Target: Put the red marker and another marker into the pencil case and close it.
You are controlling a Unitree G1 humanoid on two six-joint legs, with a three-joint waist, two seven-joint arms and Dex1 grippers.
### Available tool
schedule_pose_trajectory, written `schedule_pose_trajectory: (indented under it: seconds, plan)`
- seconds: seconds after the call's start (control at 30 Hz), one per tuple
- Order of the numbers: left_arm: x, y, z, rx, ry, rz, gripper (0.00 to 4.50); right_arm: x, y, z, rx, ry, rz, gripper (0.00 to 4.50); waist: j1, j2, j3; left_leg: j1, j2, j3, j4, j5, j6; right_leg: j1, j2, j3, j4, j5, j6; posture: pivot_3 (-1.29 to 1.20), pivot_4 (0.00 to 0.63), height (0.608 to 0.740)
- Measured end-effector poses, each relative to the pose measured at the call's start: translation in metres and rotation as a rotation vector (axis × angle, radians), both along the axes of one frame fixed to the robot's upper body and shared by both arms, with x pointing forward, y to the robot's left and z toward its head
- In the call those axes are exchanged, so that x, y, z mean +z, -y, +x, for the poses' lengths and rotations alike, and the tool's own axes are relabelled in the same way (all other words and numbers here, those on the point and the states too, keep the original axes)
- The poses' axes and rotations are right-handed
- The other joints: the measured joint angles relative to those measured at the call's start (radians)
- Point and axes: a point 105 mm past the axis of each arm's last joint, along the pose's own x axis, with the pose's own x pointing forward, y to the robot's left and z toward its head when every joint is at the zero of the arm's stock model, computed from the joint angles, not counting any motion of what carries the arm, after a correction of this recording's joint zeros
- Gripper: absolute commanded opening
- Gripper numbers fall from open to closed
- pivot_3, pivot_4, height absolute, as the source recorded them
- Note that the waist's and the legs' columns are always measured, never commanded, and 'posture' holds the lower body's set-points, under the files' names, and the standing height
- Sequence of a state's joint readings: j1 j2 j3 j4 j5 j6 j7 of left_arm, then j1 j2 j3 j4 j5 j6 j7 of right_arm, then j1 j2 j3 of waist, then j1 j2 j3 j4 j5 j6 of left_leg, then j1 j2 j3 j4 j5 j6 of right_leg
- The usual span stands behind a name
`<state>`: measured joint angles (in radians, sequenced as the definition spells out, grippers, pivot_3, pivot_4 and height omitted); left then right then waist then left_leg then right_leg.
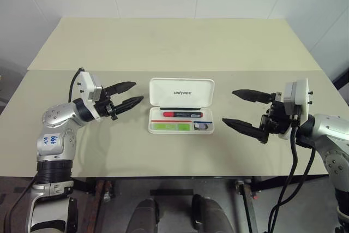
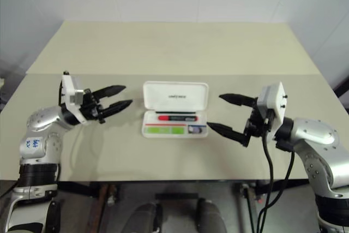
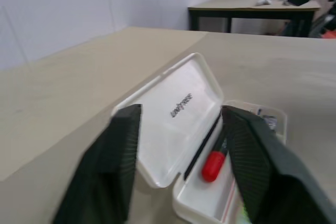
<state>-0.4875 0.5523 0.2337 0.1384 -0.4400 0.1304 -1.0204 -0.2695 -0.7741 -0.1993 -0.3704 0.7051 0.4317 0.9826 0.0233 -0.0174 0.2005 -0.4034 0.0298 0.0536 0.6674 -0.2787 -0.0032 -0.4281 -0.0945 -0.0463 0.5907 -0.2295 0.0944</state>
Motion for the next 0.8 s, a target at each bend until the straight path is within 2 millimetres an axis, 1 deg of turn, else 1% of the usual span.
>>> schedule_pose_trajectory:
  seconds: [0.07,0.13,0.3,0.43,0.53,0.67,0.8]
  plan:
    - [0.000,-0.007,0.002,0.043,0.011,-0.001,0.67,0.001,0.002,0.003,0.002,0.001,0.002,4.50,0.000,0.000,0.000,0.000,0.000,0.000,0.000,0.000,0.000,0.000,0.000,0.000,0.000,0.000,0.000,0.00,0.150,0.740]
    - [-0.001,-0.017,0.005,0.093,0.008,-0.015,0.03,0.002,0.004,0.005,0.007,0.009,-0.001,4.50,-0.002,0.000,0.000,0.000,0.001,0.000,0.000,0.000,0.000,0.000,0.001,0.000,0.001,0.000,0.000,0.00,0.150,0.740]
    - [-0.008,-0.026,0.014,0.170,-0.002,-0.019,0.03,0.000,0.005,0.005,0.028,0.000,-0.018,4.50,-0.001,0.000,0.000,0.000,0.000,0.000,0.000,0.000,0.000,0.000,0.000,0.000,0.001,0.000,0.000,0.00,0.150,0.740]
    - [-0.004,-0.031,0.032,0.268,0.001,-0.029,0.03,-0.001,0.006,0.005,0.042,0.000,-0.030,4.50,0.004,0.000,0.000,0.000,0.000,0.000,0.000,0.000,0.000,0.000,0.000,0.000,0.001,0.000,0.000,0.00,0.150,0.740]
    - [-0.003,-0.020,0.049,0.282,-0.029,-0.048,0.03,-0.001,0.006,0.004,0.049,0.007,-0.034,4.50,0.005,0.000,0.000,0.000,-0.001,0.001,0.001,0.000,0.000,0.000,0.000,0.000,0.000,0.001,0.001,0.00,0.150,0.740]
    - [-0.017,-0.006,0.068,0.293,-0.110,-0.039,0.03,-0.001,0.007,0.004,0.047,0.009,-0.034,4.50,0.001,0.000,0.000,0.000,-0.001,0.001,0.000,0.000,0.000,0.000,0.000,0.000,0.001,0.001,0.002,0.00,0.150,0.740]
    - [-0.030,0.011,0.080,0.283,-0.174,-0.005,0.03,-0.001,0.007,0.004,0.037,0.011,-0.034,4.50,-0.001,0.000,0.000,0.000,0.000,0.001,0.000,0.000,0.000,0.000,0.001,0.000,0.001,0.001,0.002,0.00,0.150,0.740]
